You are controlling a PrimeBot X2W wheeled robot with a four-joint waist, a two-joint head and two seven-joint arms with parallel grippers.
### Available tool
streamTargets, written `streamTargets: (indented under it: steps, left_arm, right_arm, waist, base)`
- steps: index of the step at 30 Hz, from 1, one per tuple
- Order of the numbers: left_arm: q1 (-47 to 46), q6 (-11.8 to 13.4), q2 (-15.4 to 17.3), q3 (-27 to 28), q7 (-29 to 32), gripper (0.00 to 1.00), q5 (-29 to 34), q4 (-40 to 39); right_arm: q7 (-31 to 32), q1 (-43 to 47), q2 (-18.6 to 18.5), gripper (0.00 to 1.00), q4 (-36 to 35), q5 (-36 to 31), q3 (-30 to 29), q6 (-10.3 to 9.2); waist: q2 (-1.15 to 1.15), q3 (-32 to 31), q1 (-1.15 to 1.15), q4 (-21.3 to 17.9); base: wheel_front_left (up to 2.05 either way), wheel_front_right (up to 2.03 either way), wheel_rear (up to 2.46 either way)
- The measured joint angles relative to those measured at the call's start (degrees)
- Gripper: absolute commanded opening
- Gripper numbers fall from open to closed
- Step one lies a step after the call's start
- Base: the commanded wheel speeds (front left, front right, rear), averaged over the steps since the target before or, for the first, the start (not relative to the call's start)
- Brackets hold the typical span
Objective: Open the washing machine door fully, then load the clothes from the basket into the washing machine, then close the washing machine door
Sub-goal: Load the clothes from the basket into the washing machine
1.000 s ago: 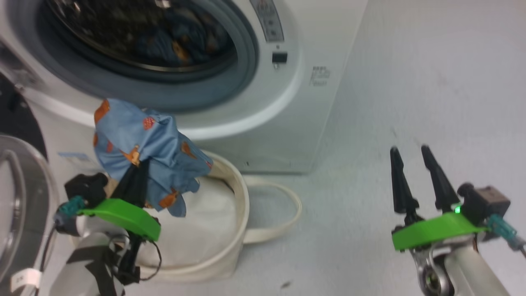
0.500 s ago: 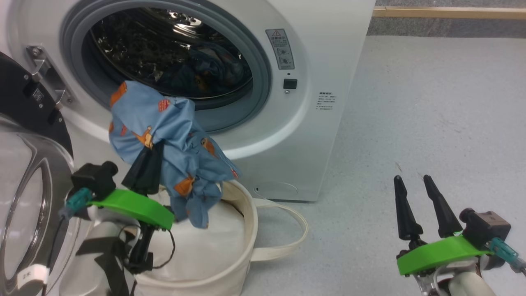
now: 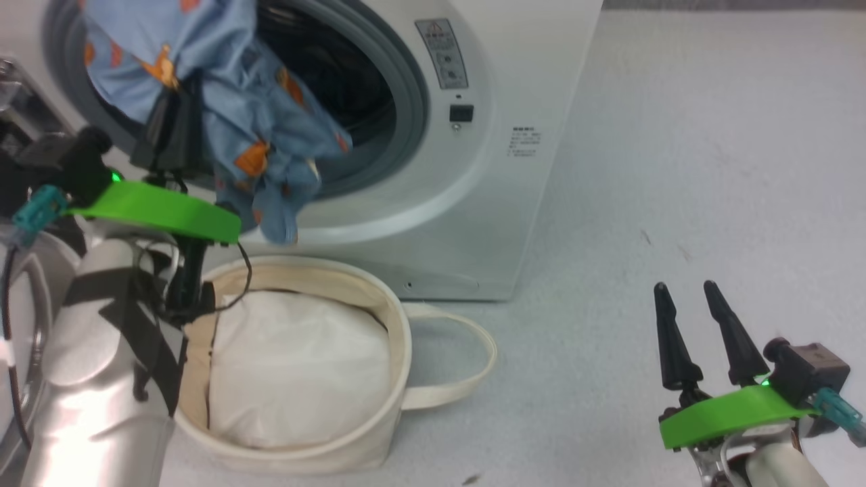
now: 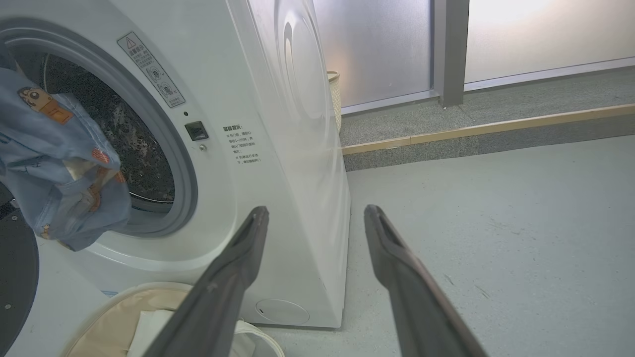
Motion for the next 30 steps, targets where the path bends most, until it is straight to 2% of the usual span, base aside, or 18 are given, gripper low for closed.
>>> streamTargets:
  steps: [13, 17, 23, 30]
  left_arm:
    - [-10.92, -1.99, -0.02, 4.24, 0.01, 0.00, 2.88, 15.77]
    - [-15.52, -2.04, 0.83, 2.65, 0.01, 0.00, 3.31, 21.90]
    - [-24.23, -2.07, 4.24, -3.28, 0.01, 0.00, 1.09, 28.55]
    - [-31.66, -2.07, 6.79, -9.34, 0.52, 0.00, -0.89, 33.33]
  right_arm:
    - [0.00, -3.87, 0.78, 1.00, -3.25, -3.08, -1.88, 0.00]
    - [0.00, -5.16, 1.94, 1.00, -4.36, -4.19, -2.57, 0.00]
    - [0.00, -7.45, 3.72, 1.00, -5.78, -5.52, -2.55, 0.00]
    - [0.00, -8.53, 4.77, 1.00, -6.78, -6.57, -3.64, 0.00]
  waist:
    - [0.00, 11.37, 0.01, -3.76]
    - [0.00, 15.52, 0.01, -5.08]
    - [0.00, 21.45, 0.01, -7.00]
    - [0.00, 26.81, 0.01, -8.74]
  base:
    - [0.00, 0.00, 0.00]
    - [0.00, 0.00, 0.00]
    - [0.00, 0.00, 0.00]
    - [0.00, 0.00, 0.00]
